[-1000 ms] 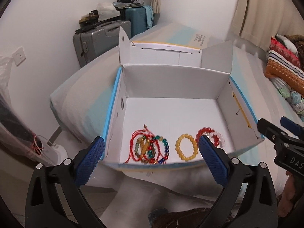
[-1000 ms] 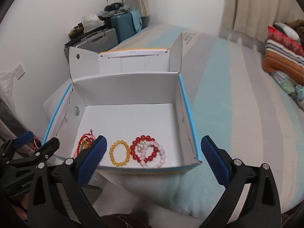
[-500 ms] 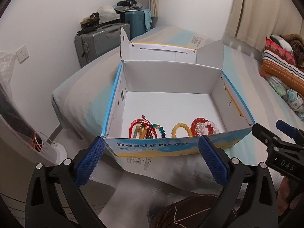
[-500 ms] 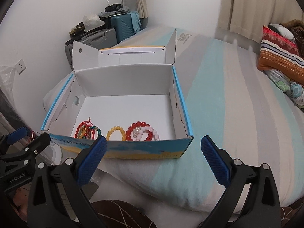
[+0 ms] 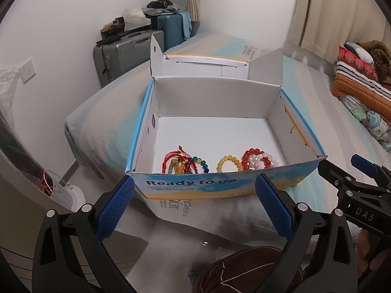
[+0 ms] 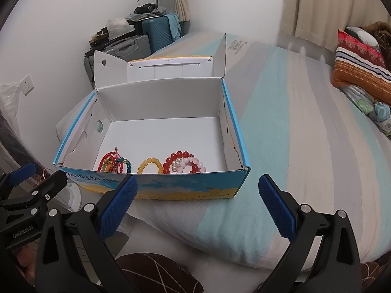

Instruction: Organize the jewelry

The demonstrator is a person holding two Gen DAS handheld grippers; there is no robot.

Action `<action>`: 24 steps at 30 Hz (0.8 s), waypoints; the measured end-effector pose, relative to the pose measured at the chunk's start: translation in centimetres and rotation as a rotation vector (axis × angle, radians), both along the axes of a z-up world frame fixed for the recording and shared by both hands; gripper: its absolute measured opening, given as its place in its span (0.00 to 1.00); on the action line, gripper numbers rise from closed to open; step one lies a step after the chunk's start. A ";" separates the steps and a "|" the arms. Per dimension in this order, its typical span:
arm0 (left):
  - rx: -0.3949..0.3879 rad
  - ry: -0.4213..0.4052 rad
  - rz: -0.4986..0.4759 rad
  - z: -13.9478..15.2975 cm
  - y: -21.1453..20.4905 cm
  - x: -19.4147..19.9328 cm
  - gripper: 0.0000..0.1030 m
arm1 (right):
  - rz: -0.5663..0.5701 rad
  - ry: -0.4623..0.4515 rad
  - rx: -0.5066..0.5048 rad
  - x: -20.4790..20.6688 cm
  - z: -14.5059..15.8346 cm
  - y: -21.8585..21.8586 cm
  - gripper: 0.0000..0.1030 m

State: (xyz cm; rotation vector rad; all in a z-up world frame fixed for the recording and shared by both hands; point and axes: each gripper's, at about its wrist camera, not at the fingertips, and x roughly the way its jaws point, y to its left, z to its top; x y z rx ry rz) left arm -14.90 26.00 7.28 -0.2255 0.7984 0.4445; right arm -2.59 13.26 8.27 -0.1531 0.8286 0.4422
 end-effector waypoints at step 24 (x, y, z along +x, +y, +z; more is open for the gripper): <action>-0.015 0.010 -0.002 -0.2 -0.2 0.6 0.94 | -0.007 0.021 0.000 0.5 -0.6 -0.2 0.93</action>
